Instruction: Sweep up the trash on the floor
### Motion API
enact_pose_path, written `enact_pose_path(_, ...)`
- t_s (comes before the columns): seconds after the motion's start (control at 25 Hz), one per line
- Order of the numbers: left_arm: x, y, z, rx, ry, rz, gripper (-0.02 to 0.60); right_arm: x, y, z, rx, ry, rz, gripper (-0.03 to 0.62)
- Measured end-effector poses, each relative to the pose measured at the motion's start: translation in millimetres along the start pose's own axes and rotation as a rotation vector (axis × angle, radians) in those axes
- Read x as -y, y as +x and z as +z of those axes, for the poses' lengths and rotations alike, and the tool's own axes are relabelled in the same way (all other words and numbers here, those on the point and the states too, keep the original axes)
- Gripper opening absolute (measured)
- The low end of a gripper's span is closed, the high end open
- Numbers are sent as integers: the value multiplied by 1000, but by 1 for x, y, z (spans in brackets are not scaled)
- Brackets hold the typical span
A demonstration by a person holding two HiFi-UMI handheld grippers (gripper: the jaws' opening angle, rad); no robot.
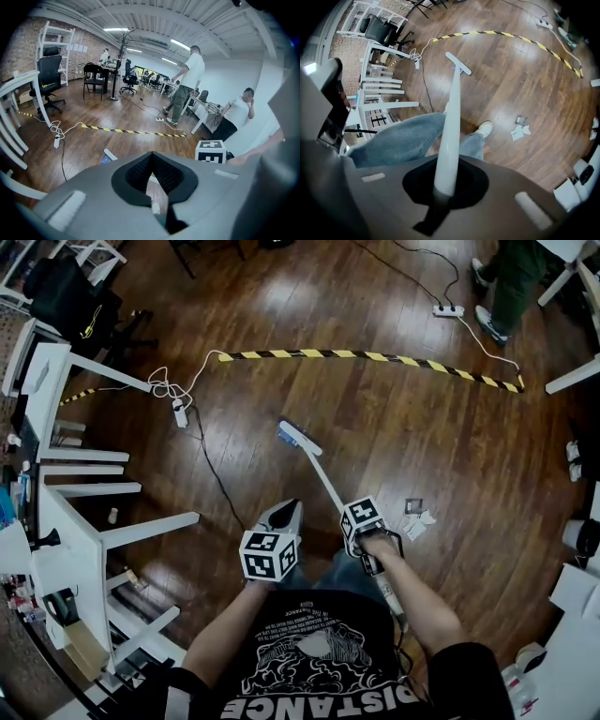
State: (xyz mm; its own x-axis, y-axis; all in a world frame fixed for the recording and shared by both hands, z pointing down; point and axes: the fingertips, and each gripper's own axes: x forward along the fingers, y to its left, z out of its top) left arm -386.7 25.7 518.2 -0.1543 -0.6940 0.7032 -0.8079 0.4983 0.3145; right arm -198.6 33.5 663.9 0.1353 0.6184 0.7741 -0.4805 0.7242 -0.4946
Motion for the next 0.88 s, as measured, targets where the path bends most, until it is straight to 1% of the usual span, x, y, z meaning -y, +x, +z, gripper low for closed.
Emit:
enact_pose_path(0.12,-42,-10,5,-7,-9,3,5,-45,16,38,-19,23,51,0)
enact_pose_path(0.24,-87,-16,16,-18,-3,-6,5,-92,33,80,-28,76,121,0)
enact_pose_path(0.32,-121,-20,24,-31,1,-10,5,-129,44,110,-23,140,206,0)
enact_pose_path(0.44,-171,-25,34,-54,10,-6,5,-184,53,156,8,245,367,0)
enact_pose_path(0.52,-201,-25,41,-59,10,4,5,-210,54,185,36,295,452,0)
enact_pose_path(0.6,-225,-24,46,-61,7,12,5,-227,55,210,60,339,525,0)
enact_pose_path(0.68,-239,-22,51,-69,10,6,5,-240,53,229,83,401,620,0)
enact_pose_path(0.8,-246,-16,56,-86,27,-26,5,-246,45,252,127,495,758,0)
enact_pose_path(0.88,-247,-11,59,-94,41,-50,5,-241,39,262,162,548,801,0)
